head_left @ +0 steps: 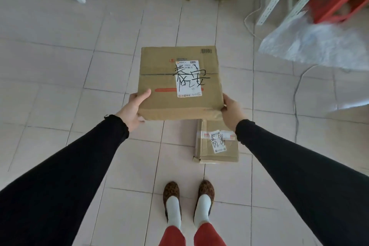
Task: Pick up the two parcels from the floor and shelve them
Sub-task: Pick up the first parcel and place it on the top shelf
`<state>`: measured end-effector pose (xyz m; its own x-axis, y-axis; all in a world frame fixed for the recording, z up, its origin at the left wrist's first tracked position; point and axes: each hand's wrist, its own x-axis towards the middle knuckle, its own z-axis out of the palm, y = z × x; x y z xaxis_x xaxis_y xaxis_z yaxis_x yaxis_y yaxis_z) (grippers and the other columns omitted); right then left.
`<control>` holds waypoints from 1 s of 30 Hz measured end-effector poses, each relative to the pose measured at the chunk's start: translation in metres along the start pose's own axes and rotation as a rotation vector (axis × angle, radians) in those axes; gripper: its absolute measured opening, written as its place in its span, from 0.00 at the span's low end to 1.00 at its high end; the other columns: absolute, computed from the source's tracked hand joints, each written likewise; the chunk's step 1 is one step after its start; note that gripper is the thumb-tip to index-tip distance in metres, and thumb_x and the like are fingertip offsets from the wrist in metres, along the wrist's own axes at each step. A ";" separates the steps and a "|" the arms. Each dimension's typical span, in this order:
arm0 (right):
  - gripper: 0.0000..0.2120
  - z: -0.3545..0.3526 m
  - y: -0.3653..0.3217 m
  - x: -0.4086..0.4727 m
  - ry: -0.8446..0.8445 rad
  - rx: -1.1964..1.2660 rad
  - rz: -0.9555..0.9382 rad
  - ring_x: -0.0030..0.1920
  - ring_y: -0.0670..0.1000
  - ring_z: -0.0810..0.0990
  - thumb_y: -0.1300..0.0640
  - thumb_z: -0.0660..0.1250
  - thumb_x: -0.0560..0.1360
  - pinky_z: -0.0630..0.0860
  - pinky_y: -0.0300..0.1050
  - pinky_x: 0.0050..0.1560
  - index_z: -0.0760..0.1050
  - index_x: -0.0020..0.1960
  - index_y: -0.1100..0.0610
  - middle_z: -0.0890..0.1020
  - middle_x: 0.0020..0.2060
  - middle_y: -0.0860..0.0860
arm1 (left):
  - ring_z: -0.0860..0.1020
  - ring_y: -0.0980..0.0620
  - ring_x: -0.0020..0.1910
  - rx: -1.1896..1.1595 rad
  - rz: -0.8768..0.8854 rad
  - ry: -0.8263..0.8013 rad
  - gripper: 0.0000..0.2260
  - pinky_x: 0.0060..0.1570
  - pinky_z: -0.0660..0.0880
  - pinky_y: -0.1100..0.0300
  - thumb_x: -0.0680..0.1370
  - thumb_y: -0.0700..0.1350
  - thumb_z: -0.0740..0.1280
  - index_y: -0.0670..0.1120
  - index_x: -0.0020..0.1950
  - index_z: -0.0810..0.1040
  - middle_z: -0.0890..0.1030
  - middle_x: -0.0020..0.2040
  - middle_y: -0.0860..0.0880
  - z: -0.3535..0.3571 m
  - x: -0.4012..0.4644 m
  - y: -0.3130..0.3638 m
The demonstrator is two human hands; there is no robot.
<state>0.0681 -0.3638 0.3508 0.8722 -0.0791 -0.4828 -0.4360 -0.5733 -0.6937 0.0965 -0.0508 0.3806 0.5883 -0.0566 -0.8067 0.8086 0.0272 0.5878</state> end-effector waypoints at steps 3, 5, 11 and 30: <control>0.29 -0.080 -0.097 -0.025 0.077 -0.029 -0.116 0.51 0.51 0.77 0.72 0.50 0.76 0.69 0.32 0.41 0.67 0.73 0.53 0.79 0.54 0.48 | 0.80 0.55 0.57 -0.048 0.119 -0.033 0.22 0.51 0.74 0.54 0.78 0.60 0.70 0.55 0.69 0.72 0.81 0.63 0.54 0.020 -0.077 0.094; 0.28 -0.132 -0.159 -0.044 0.145 -0.056 -0.176 0.47 0.52 0.76 0.72 0.50 0.77 0.68 0.33 0.38 0.68 0.72 0.54 0.78 0.51 0.49 | 0.80 0.55 0.60 -0.048 0.188 -0.082 0.19 0.60 0.71 0.52 0.77 0.62 0.70 0.58 0.66 0.78 0.84 0.61 0.56 0.028 -0.128 0.155; 0.26 -0.261 -0.321 -0.110 0.348 0.006 -0.376 0.46 0.50 0.76 0.71 0.51 0.74 0.72 0.42 0.48 0.74 0.66 0.55 0.79 0.45 0.47 | 0.80 0.47 0.63 -0.079 0.397 -0.257 0.20 0.63 0.74 0.47 0.77 0.63 0.69 0.57 0.65 0.78 0.84 0.63 0.50 0.034 -0.264 0.306; 0.15 -0.498 -0.555 -0.113 0.712 -0.096 -0.640 0.52 0.54 0.81 0.54 0.58 0.81 0.73 0.44 0.48 0.77 0.63 0.55 0.82 0.54 0.52 | 0.78 0.45 0.68 -0.105 0.789 -0.283 0.30 0.66 0.74 0.46 0.70 0.65 0.73 0.58 0.69 0.78 0.80 0.71 0.48 0.082 -0.403 0.614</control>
<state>0.3215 -0.4428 1.0565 0.8825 -0.1864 0.4318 0.1617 -0.7419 -0.6508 0.3550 -0.0929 1.0716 0.9672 -0.2298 -0.1081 0.1671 0.2557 0.9522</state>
